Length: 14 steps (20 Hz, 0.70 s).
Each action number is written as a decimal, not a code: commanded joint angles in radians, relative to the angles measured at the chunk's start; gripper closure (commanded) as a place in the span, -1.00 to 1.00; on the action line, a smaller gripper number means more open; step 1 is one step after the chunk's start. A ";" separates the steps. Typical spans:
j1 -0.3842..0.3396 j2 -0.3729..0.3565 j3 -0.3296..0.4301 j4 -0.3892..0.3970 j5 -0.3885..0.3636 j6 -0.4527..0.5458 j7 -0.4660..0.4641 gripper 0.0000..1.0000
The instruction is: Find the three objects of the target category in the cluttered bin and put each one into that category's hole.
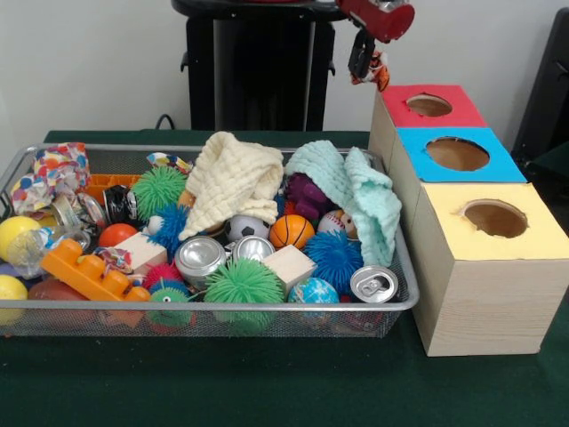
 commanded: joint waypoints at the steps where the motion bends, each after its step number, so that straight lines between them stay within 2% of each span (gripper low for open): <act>1: 0.000 0.003 0.057 0.094 0.117 0.028 0.333 1.00; 9: 0.088 0.006 -0.040 0.015 0.084 0.167 0.437 1.00; 14: 0.066 -0.020 -0.036 0.035 0.102 0.185 0.435 1.00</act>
